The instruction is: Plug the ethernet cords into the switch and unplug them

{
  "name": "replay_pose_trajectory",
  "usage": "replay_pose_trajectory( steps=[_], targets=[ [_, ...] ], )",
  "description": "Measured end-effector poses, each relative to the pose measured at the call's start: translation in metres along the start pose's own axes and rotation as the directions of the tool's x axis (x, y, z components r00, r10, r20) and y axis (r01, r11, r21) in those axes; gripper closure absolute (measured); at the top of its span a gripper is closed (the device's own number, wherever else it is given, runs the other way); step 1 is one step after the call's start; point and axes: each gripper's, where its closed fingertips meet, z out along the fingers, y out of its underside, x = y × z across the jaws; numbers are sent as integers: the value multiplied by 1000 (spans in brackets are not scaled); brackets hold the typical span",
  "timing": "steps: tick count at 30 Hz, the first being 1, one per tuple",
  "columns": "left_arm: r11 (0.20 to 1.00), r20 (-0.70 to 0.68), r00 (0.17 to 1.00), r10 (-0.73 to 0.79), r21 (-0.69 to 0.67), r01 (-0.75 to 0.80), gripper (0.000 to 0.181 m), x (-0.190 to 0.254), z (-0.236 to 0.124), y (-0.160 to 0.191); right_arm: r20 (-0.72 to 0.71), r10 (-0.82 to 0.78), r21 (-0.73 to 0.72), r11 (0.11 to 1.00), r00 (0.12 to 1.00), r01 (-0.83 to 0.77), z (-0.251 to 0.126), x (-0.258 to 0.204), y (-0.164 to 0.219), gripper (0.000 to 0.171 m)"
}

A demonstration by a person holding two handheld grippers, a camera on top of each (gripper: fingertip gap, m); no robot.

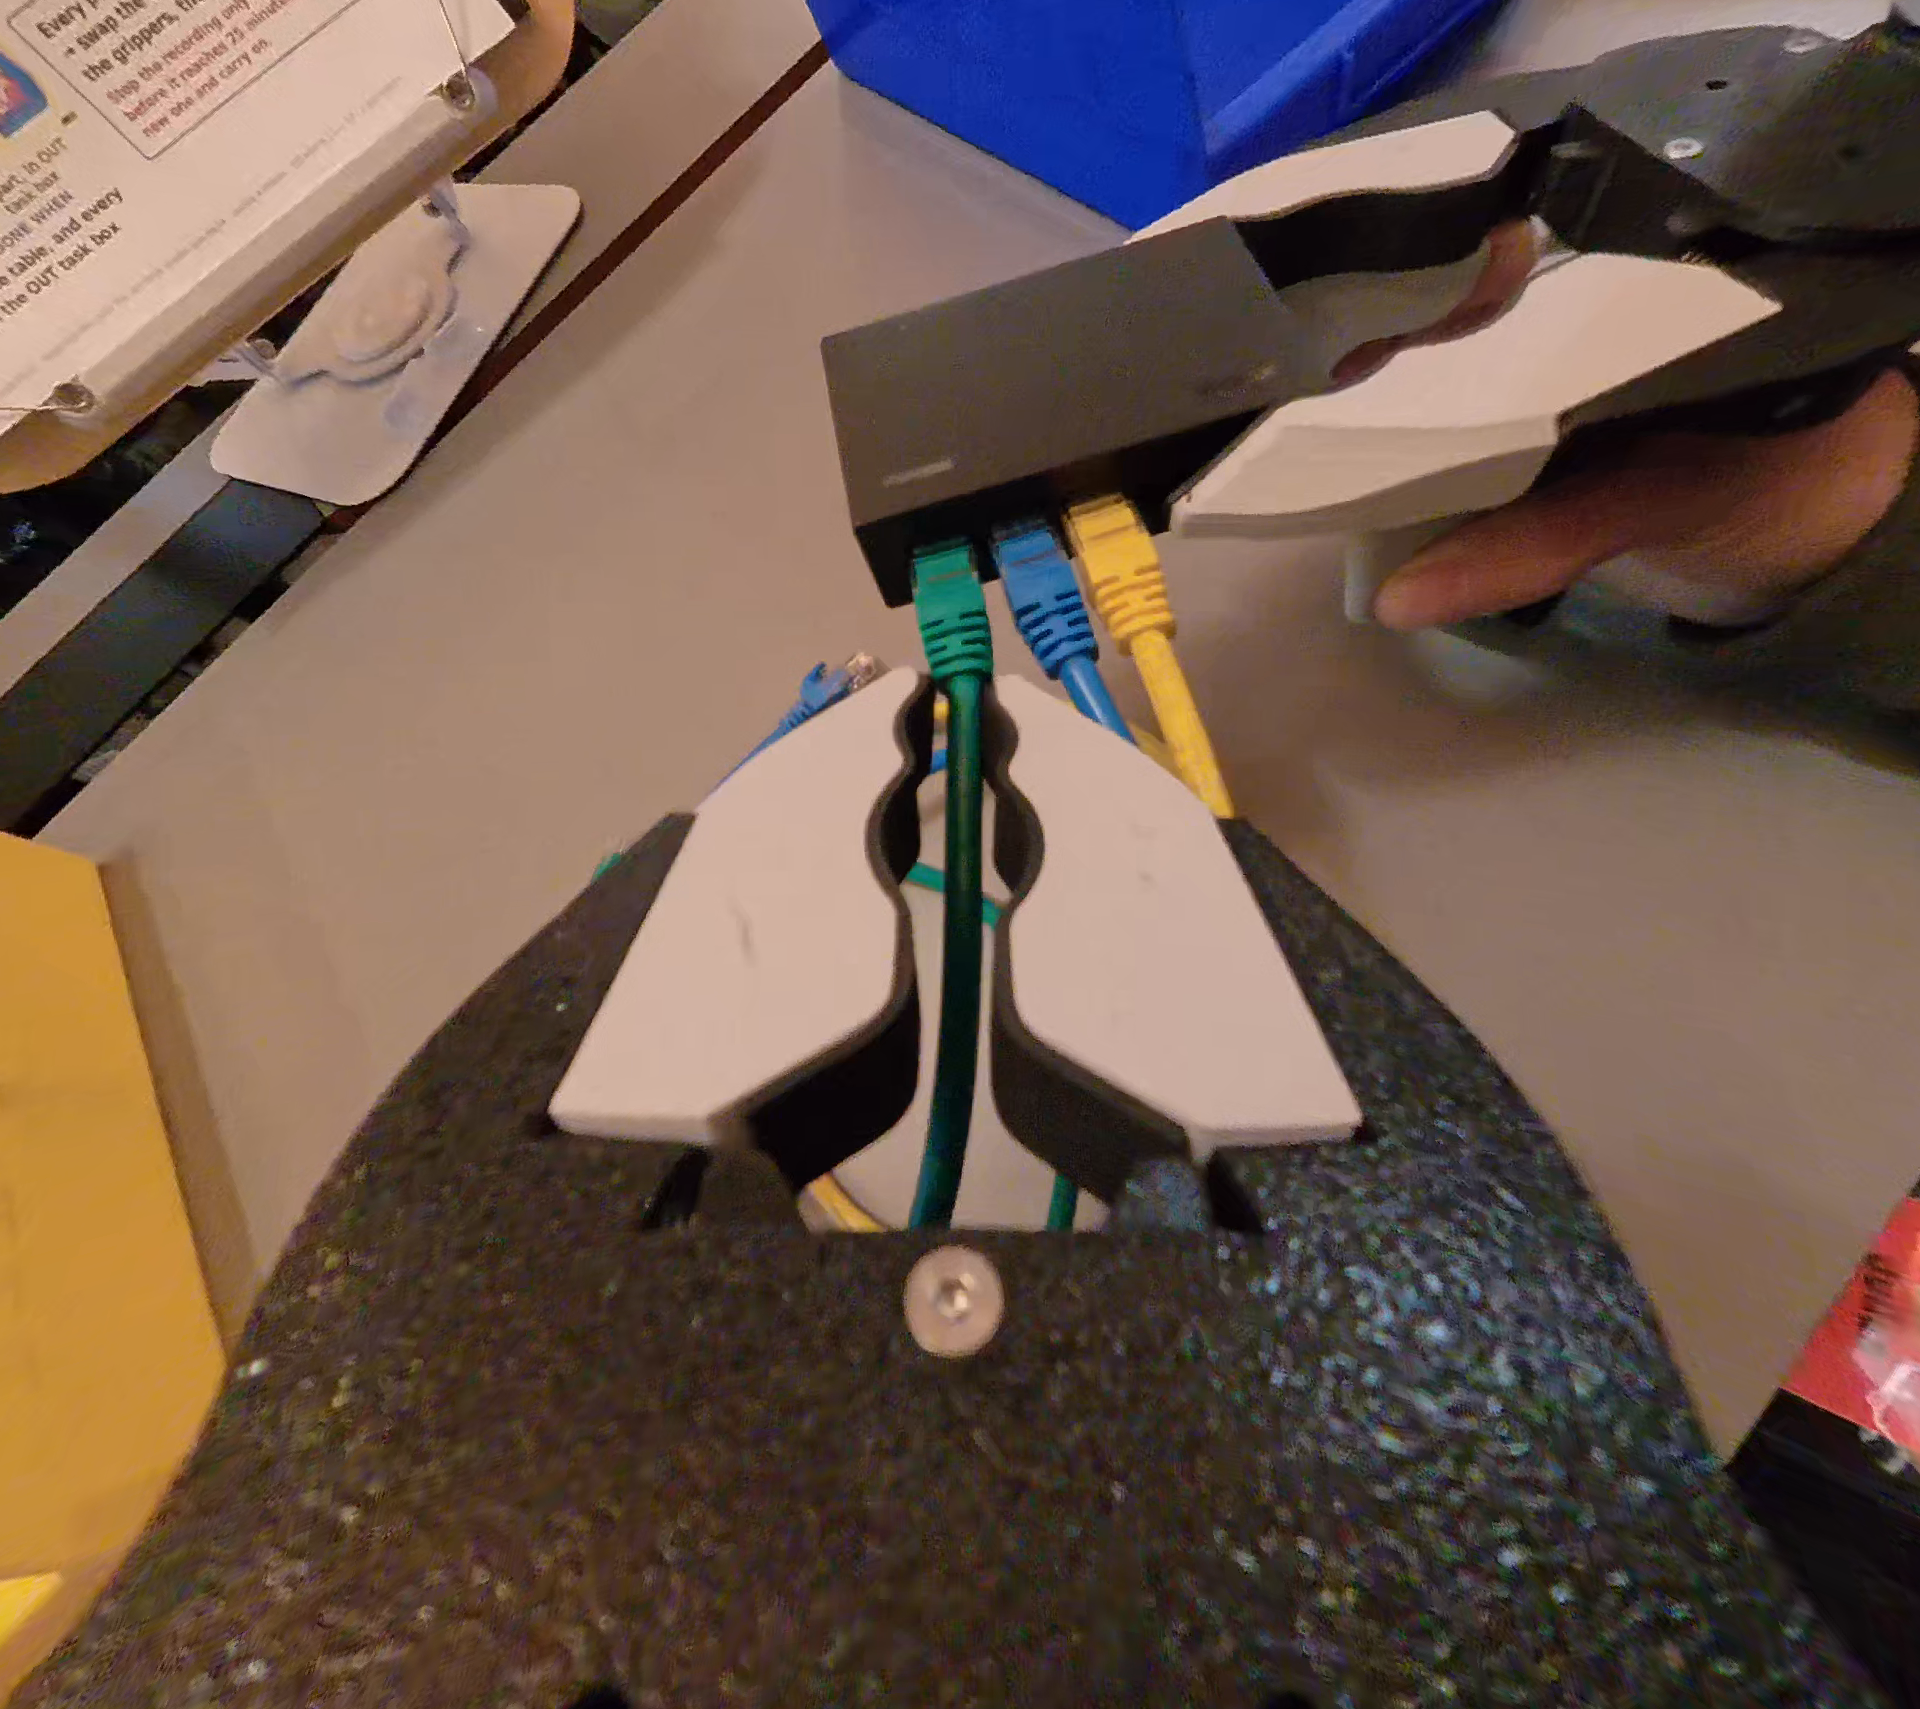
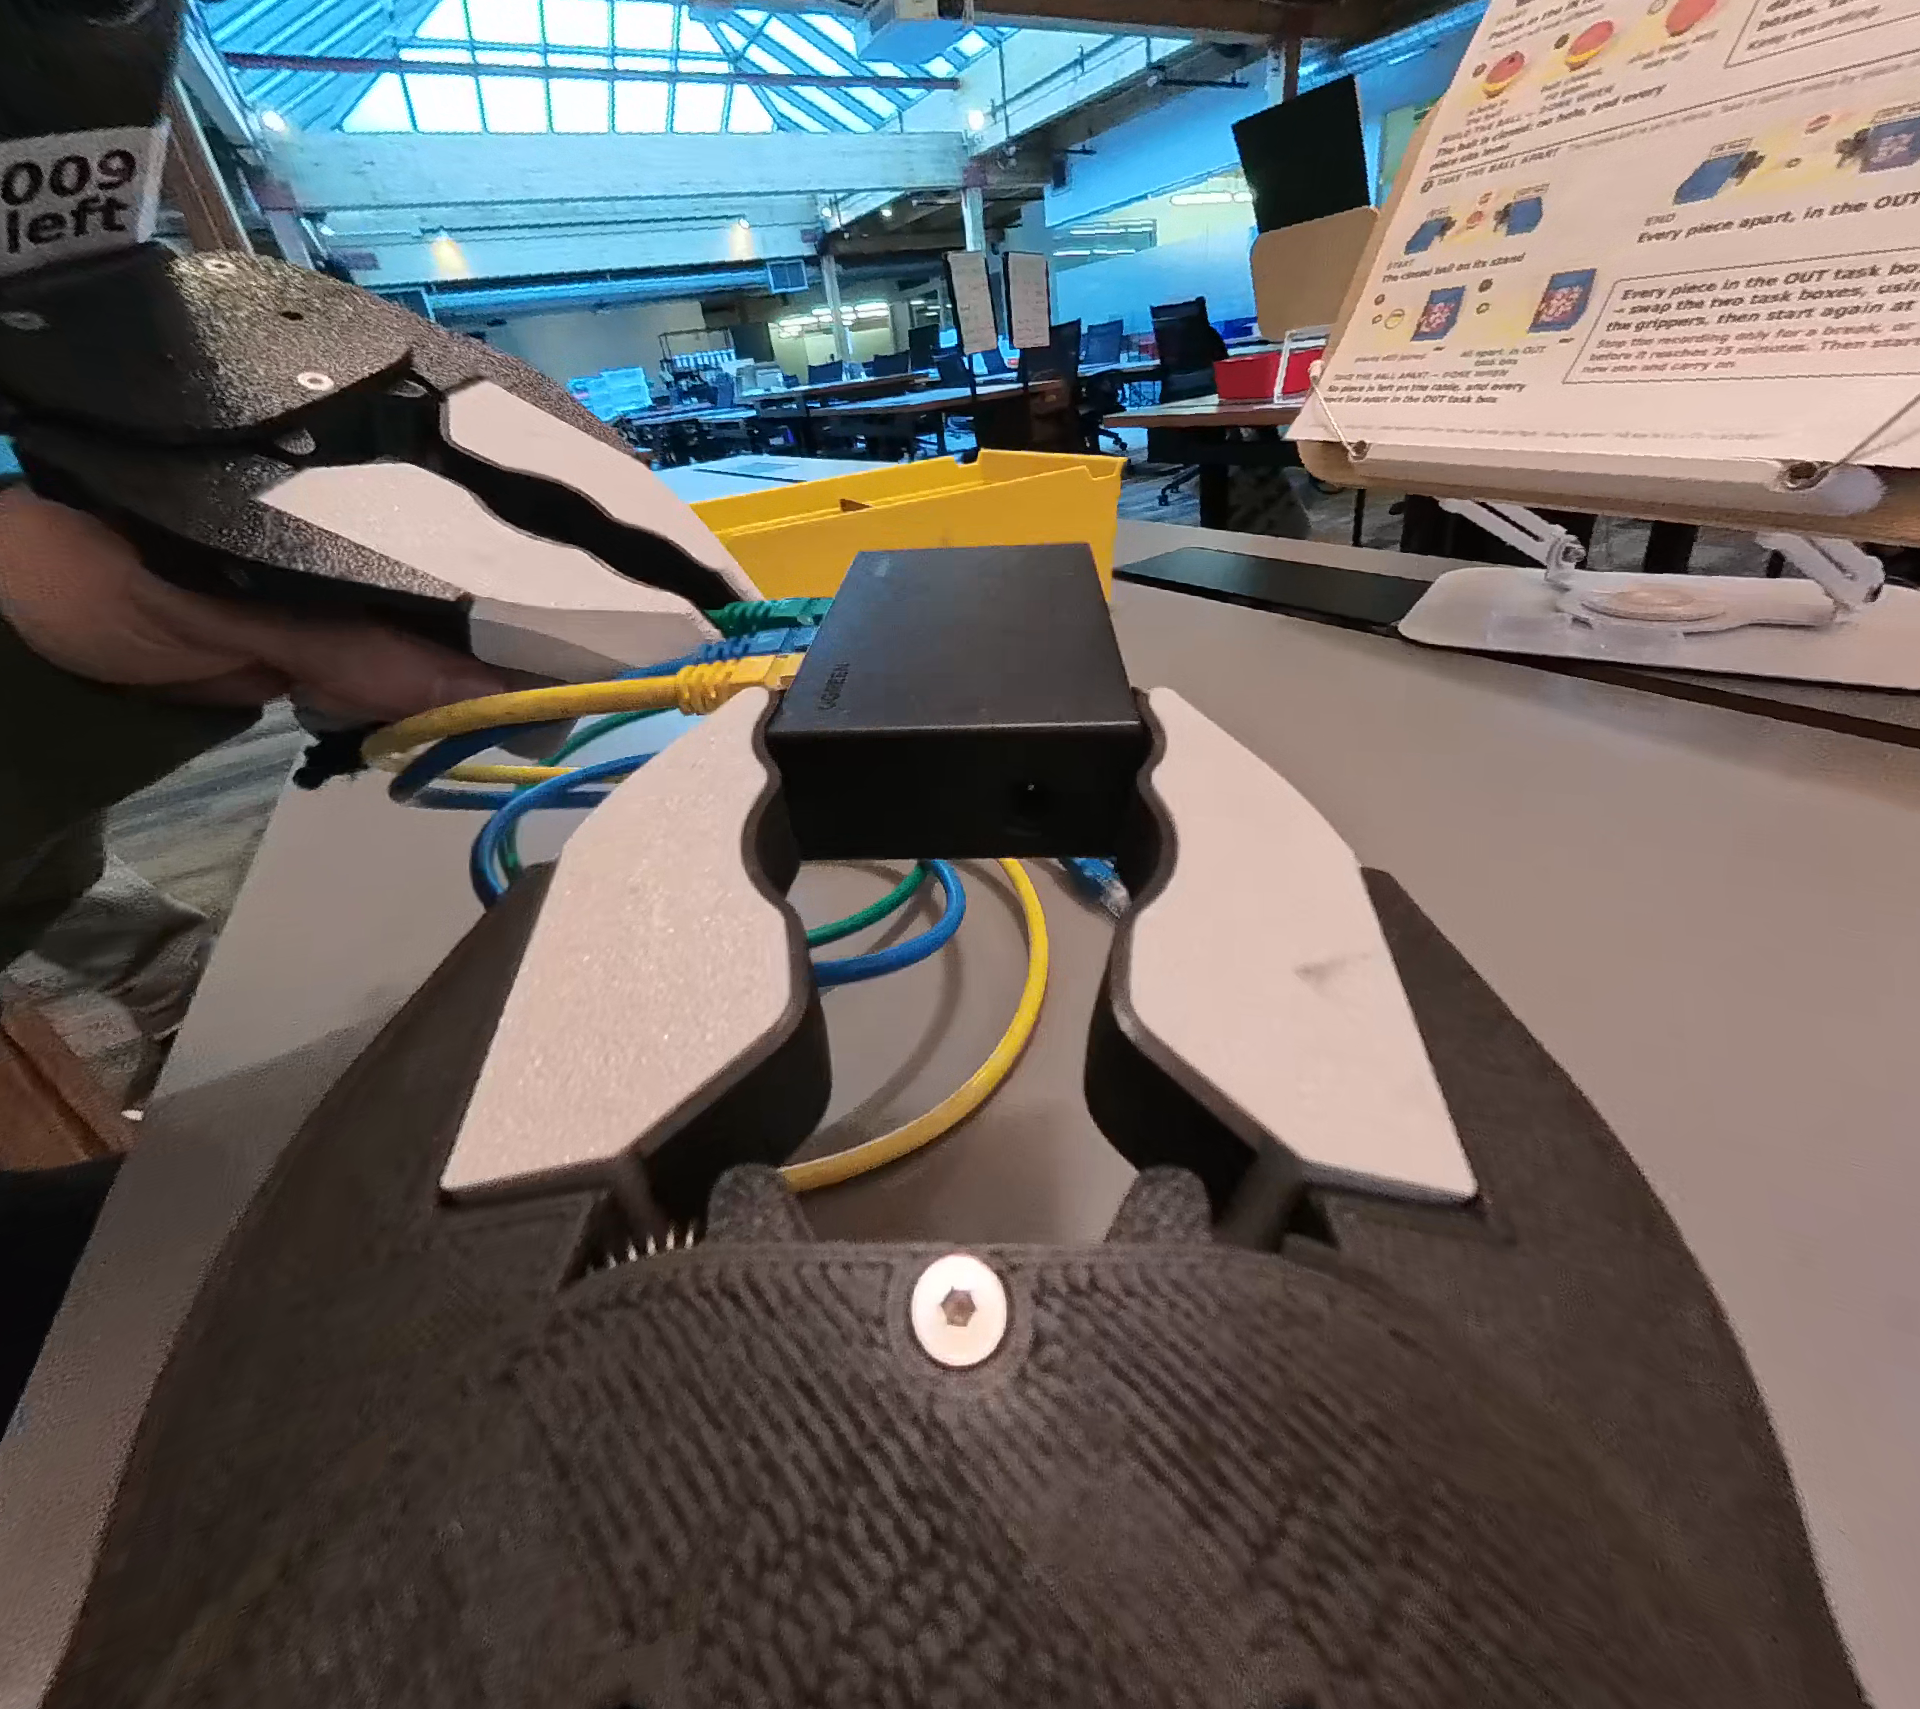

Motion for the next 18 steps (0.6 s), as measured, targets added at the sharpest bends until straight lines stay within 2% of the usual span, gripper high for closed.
replay_pose_trajectory(
  steps=[4, 7, 9, 13, 18],
  targets=[
    [1000, 90, 996, -23, 21, 22, 149, -9, -8, -4, -47, -2, 10, 1000, 999, 3, -3, 7, -2, 110],
    [981, 140, 984, -113, 171, 88, 146, -25, -39, -19, -72, -10, 19, 1000, 997, 12, -8, 14, -5, 110],
    [966, 137, 974, -179, 211, 148, 143, -38, -59, -11, -84, -19, 21, 1000, 996, 21, -9, 17, -6, 110],
    [942, 173, 931, -320, 164, 293, 119, -71, -80, 55, -99, -64, 8, 998, 993, 65, -9, 15, -9, 110],
    [875, 149, 868, -474, 189, 445, 113, -97, -89, 132, -132, -100, 22, 994, 986, 104, -8, 14, -27, 110]
  ],
)
